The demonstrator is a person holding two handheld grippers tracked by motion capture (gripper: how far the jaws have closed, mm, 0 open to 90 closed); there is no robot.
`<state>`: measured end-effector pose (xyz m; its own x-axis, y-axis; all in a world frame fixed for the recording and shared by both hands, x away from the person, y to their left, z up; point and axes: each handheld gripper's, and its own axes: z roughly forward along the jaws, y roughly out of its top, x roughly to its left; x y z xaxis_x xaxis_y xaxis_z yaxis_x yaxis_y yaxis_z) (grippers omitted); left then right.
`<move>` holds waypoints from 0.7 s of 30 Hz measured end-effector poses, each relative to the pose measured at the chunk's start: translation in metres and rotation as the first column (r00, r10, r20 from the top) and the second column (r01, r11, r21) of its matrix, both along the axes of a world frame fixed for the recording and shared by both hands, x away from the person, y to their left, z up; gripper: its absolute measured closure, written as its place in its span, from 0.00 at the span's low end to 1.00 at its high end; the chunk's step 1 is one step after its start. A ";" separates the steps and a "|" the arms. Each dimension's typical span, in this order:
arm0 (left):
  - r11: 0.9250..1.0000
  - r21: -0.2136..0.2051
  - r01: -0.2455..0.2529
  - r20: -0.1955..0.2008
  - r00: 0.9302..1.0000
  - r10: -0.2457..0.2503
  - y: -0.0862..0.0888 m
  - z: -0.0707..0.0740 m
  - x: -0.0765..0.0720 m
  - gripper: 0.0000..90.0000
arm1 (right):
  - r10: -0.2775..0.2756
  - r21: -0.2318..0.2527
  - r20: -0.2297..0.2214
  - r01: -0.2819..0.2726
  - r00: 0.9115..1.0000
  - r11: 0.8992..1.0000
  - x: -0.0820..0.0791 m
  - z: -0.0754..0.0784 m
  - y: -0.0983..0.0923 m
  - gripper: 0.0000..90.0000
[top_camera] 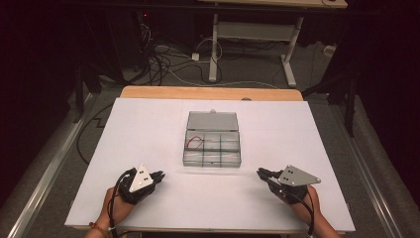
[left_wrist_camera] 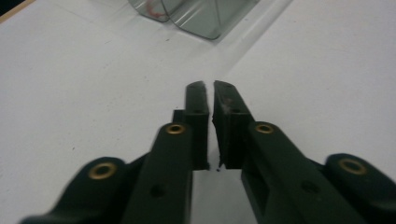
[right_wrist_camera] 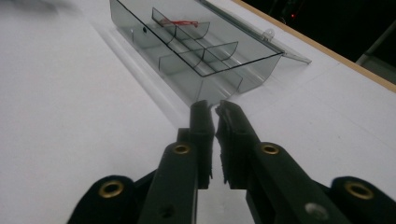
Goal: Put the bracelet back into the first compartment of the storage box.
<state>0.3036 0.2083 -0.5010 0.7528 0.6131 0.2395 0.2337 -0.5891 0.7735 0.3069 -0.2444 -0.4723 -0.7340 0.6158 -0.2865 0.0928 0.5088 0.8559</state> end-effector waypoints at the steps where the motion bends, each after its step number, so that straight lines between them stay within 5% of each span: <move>1: 1.000 -0.006 0.003 -0.004 1.000 -0.003 0.000 0.000 0.001 0.96 | 0.001 -0.010 0.003 -0.001 1.000 1.000 0.000 0.000 0.000 1.00; 13: 0.999 -0.013 0.032 -0.020 0.999 -0.032 0.002 -0.002 0.009 0.97 | 0.000 -0.061 0.007 0.000 1.000 0.998 0.005 -0.005 0.005 1.00; 21: 0.999 0.003 0.048 0.006 0.999 -0.048 0.000 0.004 0.007 0.97 | -0.002 -0.084 0.004 0.002 1.000 0.996 0.006 -0.005 0.002 1.00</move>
